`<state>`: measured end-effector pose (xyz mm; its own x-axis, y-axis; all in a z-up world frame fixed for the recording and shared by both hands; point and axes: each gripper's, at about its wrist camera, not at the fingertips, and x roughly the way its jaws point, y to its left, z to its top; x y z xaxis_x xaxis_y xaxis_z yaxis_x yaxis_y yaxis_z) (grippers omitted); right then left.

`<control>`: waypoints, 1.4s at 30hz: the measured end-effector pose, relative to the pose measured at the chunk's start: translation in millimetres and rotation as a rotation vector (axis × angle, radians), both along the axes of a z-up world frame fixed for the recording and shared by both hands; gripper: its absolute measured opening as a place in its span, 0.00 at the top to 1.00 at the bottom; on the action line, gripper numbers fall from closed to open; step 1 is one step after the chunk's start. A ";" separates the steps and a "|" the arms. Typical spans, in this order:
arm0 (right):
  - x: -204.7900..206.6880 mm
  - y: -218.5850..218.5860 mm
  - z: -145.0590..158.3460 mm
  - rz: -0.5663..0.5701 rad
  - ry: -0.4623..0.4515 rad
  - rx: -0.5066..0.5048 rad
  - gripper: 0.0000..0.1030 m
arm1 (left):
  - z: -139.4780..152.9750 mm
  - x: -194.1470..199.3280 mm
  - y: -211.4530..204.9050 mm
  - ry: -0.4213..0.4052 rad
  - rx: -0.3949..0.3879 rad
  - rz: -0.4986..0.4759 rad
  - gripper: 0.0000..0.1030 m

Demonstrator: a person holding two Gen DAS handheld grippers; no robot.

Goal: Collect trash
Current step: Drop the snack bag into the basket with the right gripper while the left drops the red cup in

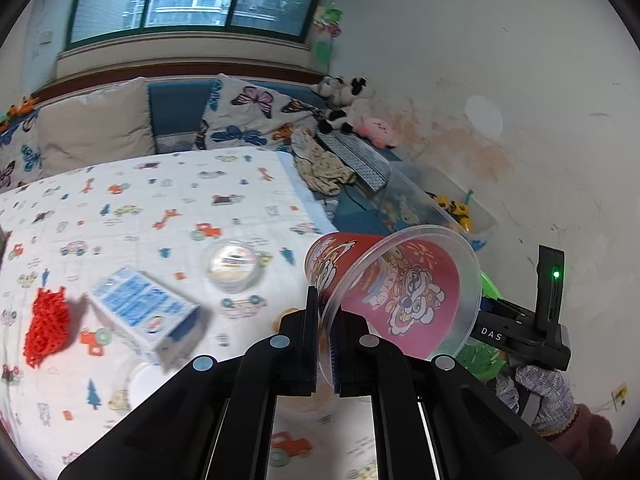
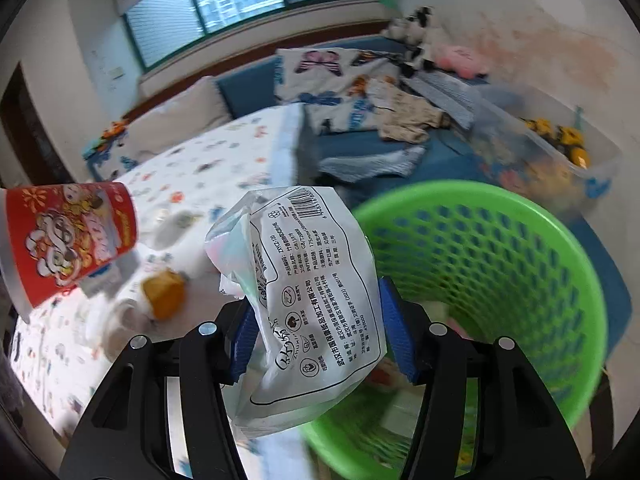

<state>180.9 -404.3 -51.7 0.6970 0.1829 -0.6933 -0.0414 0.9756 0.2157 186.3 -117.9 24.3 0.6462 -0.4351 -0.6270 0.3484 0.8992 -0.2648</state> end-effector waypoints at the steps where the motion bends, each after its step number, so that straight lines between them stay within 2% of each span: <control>1: -4.0 -9.2 -3.1 -0.020 0.010 -0.007 0.44 | -0.6 0.2 -6.6 0.005 0.001 -0.011 0.95; 8: -24.7 -62.5 -18.5 -0.138 0.050 -0.024 0.40 | -0.4 1.7 -50.8 0.005 0.036 -0.083 0.95; 13: -36.5 -90.7 -26.3 -0.207 0.063 -0.019 0.28 | -5.7 9.3 -82.3 0.023 0.054 -0.127 0.95; 19: -43.1 -106.8 -31.3 -0.240 0.068 0.003 0.23 | -15.0 14.4 -115.6 0.040 0.085 -0.168 0.95; 28: -59.6 -120.9 -22.2 -0.262 0.035 0.017 0.22 | -34.9 25.1 -152.0 0.094 0.101 -0.221 0.95; 42: -101.9 -145.2 -16.2 -0.316 0.001 0.072 0.22 | -70.4 36.8 -213.8 0.111 0.241 -0.288 0.94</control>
